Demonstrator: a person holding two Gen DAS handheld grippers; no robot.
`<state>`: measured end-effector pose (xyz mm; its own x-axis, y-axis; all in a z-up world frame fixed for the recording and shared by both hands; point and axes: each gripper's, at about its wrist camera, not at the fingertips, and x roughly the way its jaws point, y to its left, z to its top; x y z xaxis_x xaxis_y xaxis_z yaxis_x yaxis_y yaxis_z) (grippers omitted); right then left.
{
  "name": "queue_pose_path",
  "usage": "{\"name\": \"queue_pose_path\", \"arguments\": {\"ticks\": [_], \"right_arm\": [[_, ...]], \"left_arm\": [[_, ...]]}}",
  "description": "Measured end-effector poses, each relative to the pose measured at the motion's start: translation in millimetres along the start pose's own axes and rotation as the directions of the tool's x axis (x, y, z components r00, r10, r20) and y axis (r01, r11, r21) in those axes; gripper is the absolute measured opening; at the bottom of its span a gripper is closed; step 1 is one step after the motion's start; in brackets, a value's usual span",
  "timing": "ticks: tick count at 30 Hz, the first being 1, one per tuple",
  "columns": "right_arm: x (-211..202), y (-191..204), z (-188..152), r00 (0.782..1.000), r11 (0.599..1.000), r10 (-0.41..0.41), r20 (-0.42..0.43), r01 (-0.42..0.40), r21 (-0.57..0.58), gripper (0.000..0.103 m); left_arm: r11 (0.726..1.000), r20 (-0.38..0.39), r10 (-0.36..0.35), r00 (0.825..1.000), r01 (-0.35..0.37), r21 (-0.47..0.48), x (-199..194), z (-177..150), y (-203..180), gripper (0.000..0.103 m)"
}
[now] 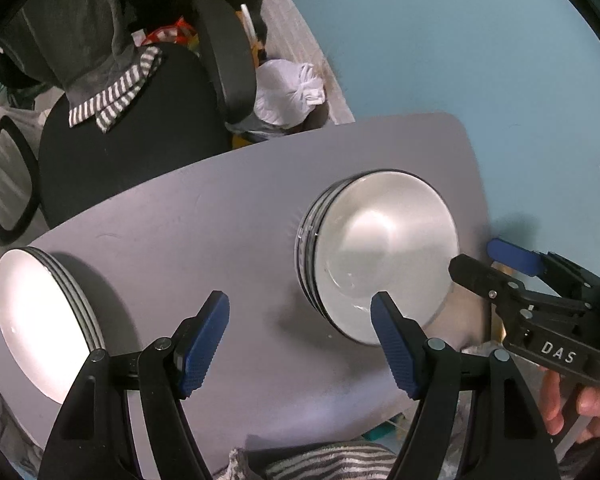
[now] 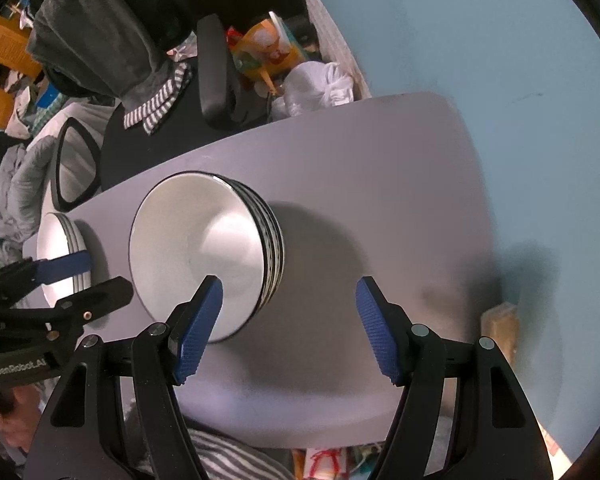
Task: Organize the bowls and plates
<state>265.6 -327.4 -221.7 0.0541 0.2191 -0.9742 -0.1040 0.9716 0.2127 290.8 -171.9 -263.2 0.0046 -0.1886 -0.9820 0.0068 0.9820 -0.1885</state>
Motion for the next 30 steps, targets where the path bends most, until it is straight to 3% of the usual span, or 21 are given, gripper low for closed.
{"name": "queue_pose_path", "arguments": {"ticks": [22, 26, 30], "right_arm": [[55.5, -18.2, 22.2, 0.988, 0.997, 0.055, -0.143, -0.048, 0.055, 0.068], [58.3, -21.6, 24.3, 0.986, 0.996, 0.069, -0.149, -0.058, 0.074, 0.068], [61.8, -22.0, 23.3, 0.985, 0.994, 0.082, -0.153, -0.071, 0.077, 0.069]], "left_arm": [[0.998, -0.105, -0.024, 0.994, 0.017, -0.067, 51.5, 22.5, 10.2, 0.074], [0.997, -0.152, -0.024, 0.988, 0.013, -0.07, 60.4, 22.9, 11.3, 0.05], [0.997, -0.167, -0.041, 0.985, 0.028, -0.077, 63.9, 22.9, 13.0, 0.046]]}}
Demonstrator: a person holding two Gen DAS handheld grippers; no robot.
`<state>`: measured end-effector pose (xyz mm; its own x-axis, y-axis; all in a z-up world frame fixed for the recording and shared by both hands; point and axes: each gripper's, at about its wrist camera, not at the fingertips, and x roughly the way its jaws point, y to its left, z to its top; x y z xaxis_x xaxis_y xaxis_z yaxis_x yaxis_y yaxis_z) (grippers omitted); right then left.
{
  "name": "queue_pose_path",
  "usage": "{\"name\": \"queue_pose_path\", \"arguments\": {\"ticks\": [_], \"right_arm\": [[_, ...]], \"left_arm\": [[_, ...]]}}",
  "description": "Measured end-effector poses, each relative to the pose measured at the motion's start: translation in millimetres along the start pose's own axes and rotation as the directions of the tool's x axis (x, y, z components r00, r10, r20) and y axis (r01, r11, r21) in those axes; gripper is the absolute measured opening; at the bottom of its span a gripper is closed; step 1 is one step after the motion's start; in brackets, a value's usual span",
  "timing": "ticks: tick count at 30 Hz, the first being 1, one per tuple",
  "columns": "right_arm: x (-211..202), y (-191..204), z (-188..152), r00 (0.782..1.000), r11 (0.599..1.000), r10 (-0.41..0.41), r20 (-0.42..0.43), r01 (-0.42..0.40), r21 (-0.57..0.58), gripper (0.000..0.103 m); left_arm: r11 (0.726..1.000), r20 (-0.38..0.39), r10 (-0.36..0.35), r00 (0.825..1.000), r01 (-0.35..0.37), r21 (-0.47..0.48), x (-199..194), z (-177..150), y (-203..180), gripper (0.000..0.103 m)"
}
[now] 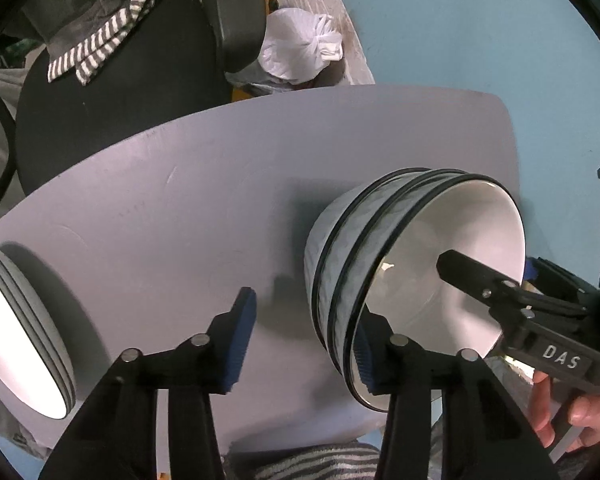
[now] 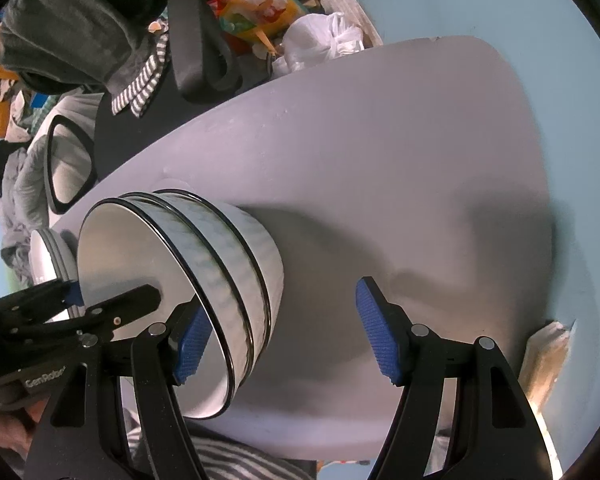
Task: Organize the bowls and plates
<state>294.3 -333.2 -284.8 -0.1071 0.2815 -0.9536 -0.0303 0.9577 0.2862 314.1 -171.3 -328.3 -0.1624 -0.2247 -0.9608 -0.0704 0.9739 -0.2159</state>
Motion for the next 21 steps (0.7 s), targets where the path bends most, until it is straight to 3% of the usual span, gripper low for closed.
{"name": "queue_pose_path", "arguments": {"ticks": [9, 14, 17, 21], "right_arm": [[5.8, -2.2, -1.3, 1.0, 1.0, 0.022, 0.002, -0.022, 0.001, 0.067], [1.8, 5.5, -0.1, 0.999, 0.999, 0.041, -0.008, -0.041, -0.035, 0.04], [1.2, 12.5, 1.1, 0.999, 0.997, 0.039, -0.015, -0.04, -0.062, 0.028], [1.6, 22.5, 1.4, 1.0, 0.996, 0.007, -0.022, -0.009, -0.092, 0.024]], "left_arm": [[0.999, -0.001, -0.028, 1.0, 0.028, 0.038, -0.2, 2.2, -6.1, 0.029], [0.998, 0.01, -0.03, 1.0, 0.029, 0.055, -0.4, 2.5, -5.5, 0.025], [0.998, 0.013, -0.034, 0.999, 0.034, 0.051, -0.4, 2.1, -4.4, 0.024], [0.998, 0.015, -0.035, 0.999, 0.035, 0.051, -0.6, 2.4, -5.0, 0.022]]}}
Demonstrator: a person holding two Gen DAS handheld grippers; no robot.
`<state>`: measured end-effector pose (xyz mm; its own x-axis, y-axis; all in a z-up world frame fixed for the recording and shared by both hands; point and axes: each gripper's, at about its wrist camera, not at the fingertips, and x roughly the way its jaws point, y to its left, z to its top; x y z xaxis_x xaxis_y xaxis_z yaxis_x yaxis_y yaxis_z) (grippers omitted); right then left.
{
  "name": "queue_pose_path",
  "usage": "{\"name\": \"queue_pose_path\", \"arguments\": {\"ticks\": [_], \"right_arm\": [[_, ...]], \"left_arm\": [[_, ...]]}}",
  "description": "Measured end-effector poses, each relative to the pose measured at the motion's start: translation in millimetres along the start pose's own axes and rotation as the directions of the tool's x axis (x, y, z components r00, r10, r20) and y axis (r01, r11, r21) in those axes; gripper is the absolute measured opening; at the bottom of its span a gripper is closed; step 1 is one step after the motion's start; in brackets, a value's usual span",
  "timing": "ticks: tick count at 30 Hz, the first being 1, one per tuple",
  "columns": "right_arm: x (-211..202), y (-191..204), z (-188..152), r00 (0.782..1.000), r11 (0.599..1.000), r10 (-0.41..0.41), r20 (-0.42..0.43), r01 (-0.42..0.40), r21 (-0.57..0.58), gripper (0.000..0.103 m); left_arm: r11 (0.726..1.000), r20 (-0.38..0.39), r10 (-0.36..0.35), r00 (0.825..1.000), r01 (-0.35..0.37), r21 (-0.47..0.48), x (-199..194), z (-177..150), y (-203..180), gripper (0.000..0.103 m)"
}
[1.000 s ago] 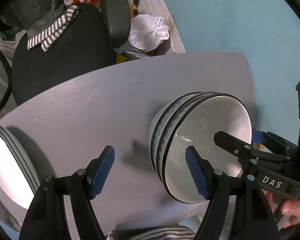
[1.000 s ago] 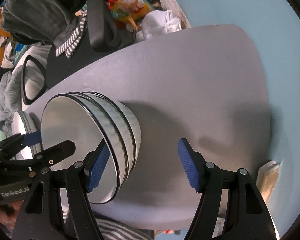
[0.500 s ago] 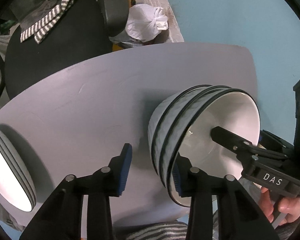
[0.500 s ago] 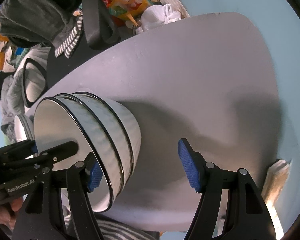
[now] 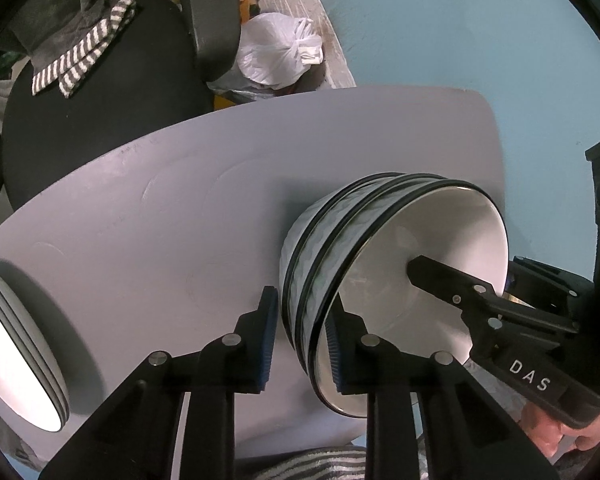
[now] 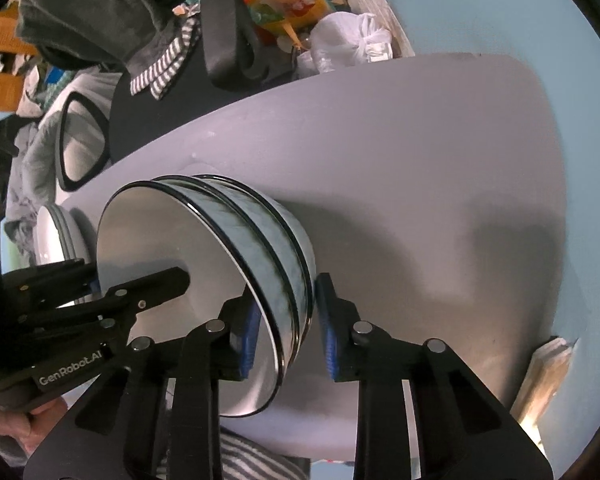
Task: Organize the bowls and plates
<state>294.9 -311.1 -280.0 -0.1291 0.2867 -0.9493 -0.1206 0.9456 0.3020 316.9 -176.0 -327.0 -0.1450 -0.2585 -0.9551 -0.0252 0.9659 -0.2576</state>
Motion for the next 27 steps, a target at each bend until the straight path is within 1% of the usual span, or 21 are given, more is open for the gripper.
{"name": "queue_pose_path", "arguments": {"ticks": [2, 6, 11, 16, 20, 24, 27], "right_arm": [[1.1, 2.3, 1.3, 1.0, 1.0, -0.014, -0.006, 0.013, -0.015, 0.024], [1.1, 2.2, 1.4, 1.0, 1.0, -0.015, -0.008, 0.014, -0.012, 0.023], [0.6, 4.2, 2.4, 0.999, 0.999, -0.038, -0.012, 0.038, -0.034, 0.018], [-0.8, 1.6, 2.8, 0.999, 0.999, -0.032, -0.012, 0.032, -0.023, 0.016], [-1.9, 0.1, 1.8, 1.0, 1.0, -0.024, -0.02, 0.023, -0.01, 0.015], [-1.6, 2.0, -1.1, 0.999, 1.0, -0.02, -0.029, 0.02, -0.017, 0.015], [-0.6, 5.6, -3.5, 0.999, 1.0, -0.014, -0.032, 0.014, -0.01, 0.015]], "left_arm": [[1.0, 0.004, 0.014, 1.0, -0.014, 0.013, -0.4, 0.0, -2.1, 0.022], [0.999, 0.015, 0.037, 0.999, -0.038, 0.025, -1.7, -1.5, -6.6, 0.022], [0.996, 0.025, 0.067, 0.997, -0.068, 0.049, -4.4, -1.4, -11.1, 0.019], [0.995, 0.023, 0.079, 0.997, -0.081, 0.064, -6.2, -1.3, -13.2, 0.018], [0.99, 0.037, 0.094, 0.995, -0.098, 0.098, -11.5, -6.3, -17.5, 0.017], [0.992, 0.048, 0.094, 0.994, -0.098, 0.085, -16.7, -5.9, -15.3, 0.017], [0.991, 0.047, 0.107, 0.993, -0.11, 0.078, -16.2, -6.1, -11.7, 0.017]]}}
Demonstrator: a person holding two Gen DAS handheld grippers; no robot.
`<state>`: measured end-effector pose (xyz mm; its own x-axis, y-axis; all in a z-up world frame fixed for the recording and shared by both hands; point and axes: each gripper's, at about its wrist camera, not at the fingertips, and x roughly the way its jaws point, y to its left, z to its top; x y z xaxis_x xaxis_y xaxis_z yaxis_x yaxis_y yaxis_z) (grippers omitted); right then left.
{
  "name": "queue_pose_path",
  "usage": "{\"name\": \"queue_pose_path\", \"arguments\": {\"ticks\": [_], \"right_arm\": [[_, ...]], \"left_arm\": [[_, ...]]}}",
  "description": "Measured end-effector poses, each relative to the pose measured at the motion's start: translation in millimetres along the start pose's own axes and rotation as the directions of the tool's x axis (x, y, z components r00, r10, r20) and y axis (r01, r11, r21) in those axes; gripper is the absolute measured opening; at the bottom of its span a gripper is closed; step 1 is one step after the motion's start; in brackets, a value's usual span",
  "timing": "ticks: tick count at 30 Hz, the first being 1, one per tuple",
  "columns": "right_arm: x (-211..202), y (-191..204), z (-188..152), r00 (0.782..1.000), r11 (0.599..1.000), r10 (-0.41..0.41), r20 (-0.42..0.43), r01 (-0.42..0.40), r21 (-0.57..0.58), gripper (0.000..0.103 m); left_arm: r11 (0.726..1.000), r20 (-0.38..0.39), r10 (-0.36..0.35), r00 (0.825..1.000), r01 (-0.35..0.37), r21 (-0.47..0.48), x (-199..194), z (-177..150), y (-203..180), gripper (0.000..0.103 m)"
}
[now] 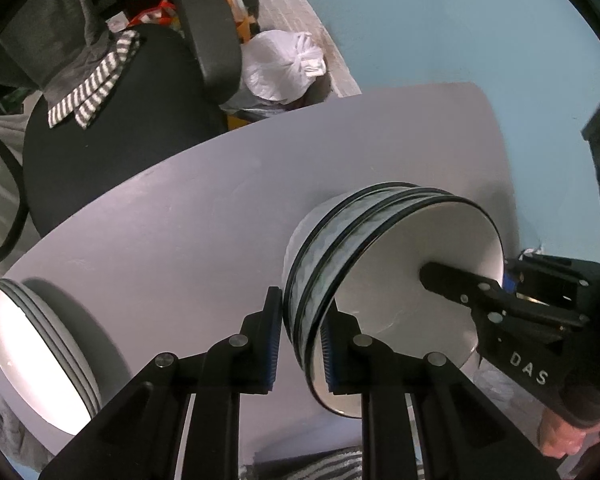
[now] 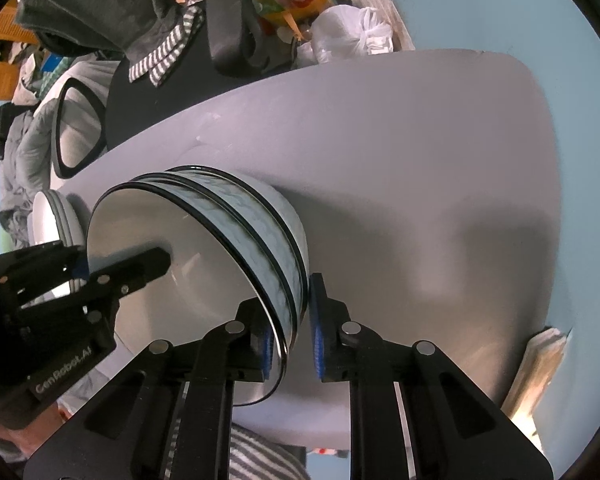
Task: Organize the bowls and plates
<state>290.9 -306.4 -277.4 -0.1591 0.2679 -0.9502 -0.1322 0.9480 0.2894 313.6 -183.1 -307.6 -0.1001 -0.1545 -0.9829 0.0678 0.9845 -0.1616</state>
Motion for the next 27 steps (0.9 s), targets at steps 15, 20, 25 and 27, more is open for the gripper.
{"name": "queue_pose_path", "arguments": {"ticks": [15, 20, 25, 27], "right_arm": [[4.0, 4.7, 11.0, 1.0, 1.0, -0.015, -0.009, 0.015, -0.007, 0.014], [6.3, 3.9, 14.7, 0.999, 0.999, -0.044, -0.033, 0.043, -0.008, 0.029], [6.8, -2.0, 14.4, 0.999, 1.0, -0.001, -0.033, 0.001, 0.007, 0.029], [7.0, -3.9, 15.0, 0.999, 1.0, 0.011, -0.036, -0.011, 0.01, 0.029]], "left_arm": [[0.996, -0.044, -0.085, 0.995, 0.084, -0.032, 9.1, 6.7, 15.7, 0.018], [0.996, -0.053, -0.082, 0.995, 0.08, -0.037, 13.0, 8.7, 16.2, 0.03], [0.988, -0.059, -0.143, 0.988, 0.138, -0.068, 15.8, 8.9, 22.7, 0.029], [0.985, -0.062, -0.163, 0.985, 0.158, -0.073, 15.9, 8.4, 23.1, 0.024]]}}
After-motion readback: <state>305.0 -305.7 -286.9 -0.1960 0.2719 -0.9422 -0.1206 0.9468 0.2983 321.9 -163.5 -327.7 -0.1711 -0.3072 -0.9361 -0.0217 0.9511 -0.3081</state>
